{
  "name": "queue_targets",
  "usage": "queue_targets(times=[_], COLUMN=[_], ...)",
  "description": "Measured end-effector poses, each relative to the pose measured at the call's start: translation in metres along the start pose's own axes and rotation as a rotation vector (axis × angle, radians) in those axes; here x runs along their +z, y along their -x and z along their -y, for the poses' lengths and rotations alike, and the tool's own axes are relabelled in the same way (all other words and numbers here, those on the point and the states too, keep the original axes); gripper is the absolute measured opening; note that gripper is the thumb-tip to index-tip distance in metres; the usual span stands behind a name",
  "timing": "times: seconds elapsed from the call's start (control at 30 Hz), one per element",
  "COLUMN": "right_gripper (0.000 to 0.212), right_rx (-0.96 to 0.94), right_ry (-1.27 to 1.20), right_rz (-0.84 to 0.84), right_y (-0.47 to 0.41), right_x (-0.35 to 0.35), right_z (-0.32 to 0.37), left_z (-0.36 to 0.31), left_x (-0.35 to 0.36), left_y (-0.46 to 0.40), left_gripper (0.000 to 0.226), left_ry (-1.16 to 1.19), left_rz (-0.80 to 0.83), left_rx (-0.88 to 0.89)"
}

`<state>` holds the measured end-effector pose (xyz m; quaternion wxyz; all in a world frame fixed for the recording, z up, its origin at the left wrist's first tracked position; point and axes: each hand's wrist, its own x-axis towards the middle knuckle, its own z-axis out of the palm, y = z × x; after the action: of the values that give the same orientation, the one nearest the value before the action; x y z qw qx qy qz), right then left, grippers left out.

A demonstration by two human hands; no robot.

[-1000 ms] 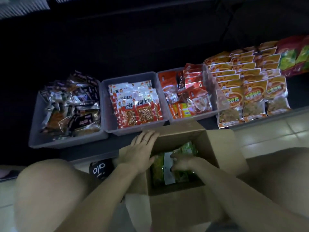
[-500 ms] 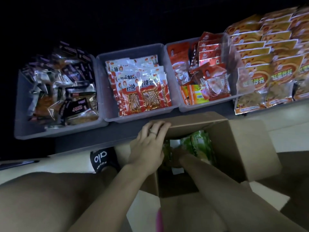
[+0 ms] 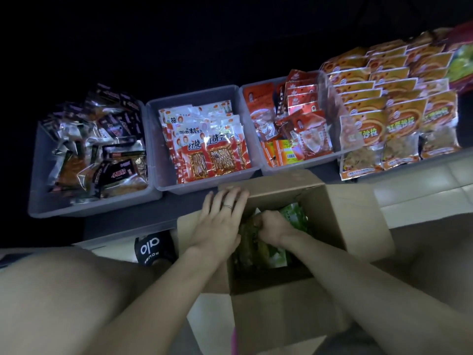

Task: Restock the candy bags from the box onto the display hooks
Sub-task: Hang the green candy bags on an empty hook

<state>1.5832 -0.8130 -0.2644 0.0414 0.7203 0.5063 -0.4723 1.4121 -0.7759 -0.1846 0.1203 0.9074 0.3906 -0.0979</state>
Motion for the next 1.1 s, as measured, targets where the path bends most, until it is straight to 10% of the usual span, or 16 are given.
queue_targets(times=[0.2,0.37,0.7,1.1], right_gripper=[0.046,0.1,0.04,0.026], right_rx=[-0.262,-0.329,-0.521,-0.715], right_ry=[-0.07,-0.091,-0.218,-1.095], right_rz=[-0.015,-0.111,-0.394,-0.629], right_y=[0.081,0.146,0.269,0.278], right_x=[-0.063,-0.133,-0.271,-0.325], right_z=[0.014,0.043,0.063,0.064], left_z=[-0.006,-0.018,-0.055,-0.112], left_x=[-0.034,-0.099,-0.228,-0.361], left_y=[-0.004,-0.009,-0.016,-0.044], left_gripper=[0.104,0.1,0.023,0.014], left_ry=[0.151,0.851,1.199,1.454], left_rz=[-0.011,0.202,-0.214,-0.555], left_rx=[0.085,0.068,0.041,0.098])
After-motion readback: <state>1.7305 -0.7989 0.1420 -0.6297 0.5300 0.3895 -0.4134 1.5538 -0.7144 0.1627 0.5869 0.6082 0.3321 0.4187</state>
